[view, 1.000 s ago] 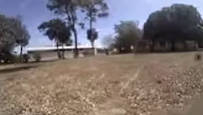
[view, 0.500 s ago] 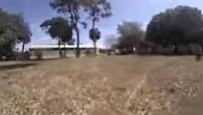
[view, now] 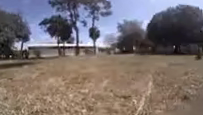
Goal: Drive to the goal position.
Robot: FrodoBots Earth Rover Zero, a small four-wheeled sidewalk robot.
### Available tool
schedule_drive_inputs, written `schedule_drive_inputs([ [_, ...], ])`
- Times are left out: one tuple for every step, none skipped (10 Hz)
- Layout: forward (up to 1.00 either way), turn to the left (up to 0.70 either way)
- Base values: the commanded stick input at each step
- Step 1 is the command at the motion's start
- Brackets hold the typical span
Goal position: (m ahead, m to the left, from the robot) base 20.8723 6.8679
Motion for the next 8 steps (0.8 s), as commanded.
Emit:
schedule_drive_inputs([
  [0.70,0.00],
  [0.70,0.00],
  [0.70,0.00],
  [0.70,0.00],
  [0.70,0.00],
  [0.70,0.00],
  [0.70,0.00],
  [0.70,0.00],
])
